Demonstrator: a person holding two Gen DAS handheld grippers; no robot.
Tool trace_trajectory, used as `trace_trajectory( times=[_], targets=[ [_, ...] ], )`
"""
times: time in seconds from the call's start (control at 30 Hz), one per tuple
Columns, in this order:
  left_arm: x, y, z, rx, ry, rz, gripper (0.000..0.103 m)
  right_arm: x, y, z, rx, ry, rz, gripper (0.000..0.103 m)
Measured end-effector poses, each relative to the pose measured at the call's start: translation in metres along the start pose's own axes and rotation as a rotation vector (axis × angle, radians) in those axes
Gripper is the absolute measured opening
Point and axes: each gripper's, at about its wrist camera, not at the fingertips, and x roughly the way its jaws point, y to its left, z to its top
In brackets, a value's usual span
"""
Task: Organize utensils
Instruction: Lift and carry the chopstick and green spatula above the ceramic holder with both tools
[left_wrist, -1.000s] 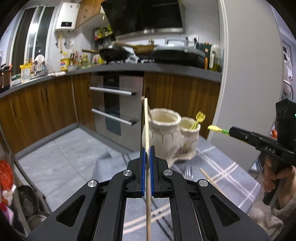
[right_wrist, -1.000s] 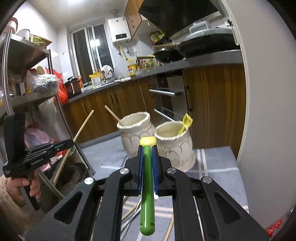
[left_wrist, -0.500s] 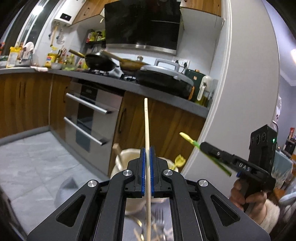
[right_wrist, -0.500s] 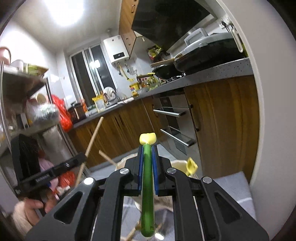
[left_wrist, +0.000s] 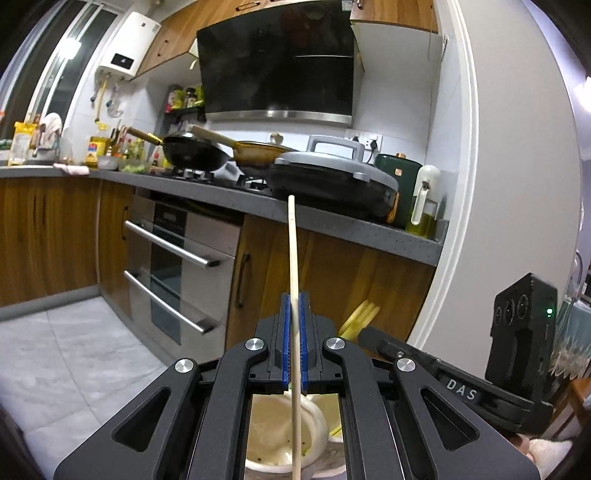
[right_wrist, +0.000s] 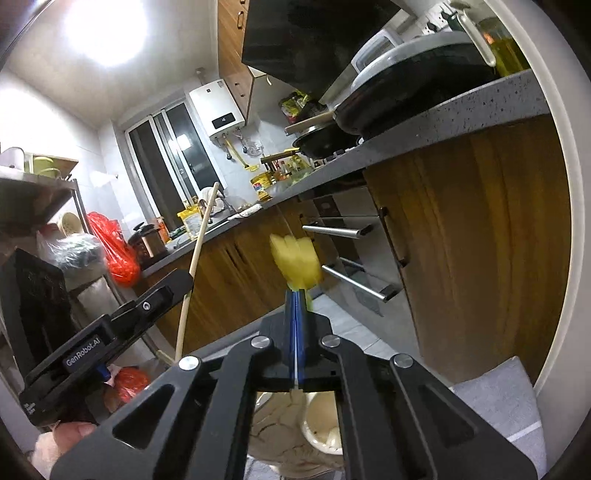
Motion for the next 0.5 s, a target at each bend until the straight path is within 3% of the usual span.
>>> trace_trajectory(
  times=[0.3,0.5],
  targets=[
    [0.008,0.012,-0.011,-0.015,0.016,0.012,0.005,-0.018,-0.005,-0.018,0.014,0.008,0.005,0.0],
    [0.015,0.008,-0.007,-0.005,-0.025,0.007,0.005,-0.032,0.0,-0.024,0.002,-0.005,0.008,0.0]
  ],
)
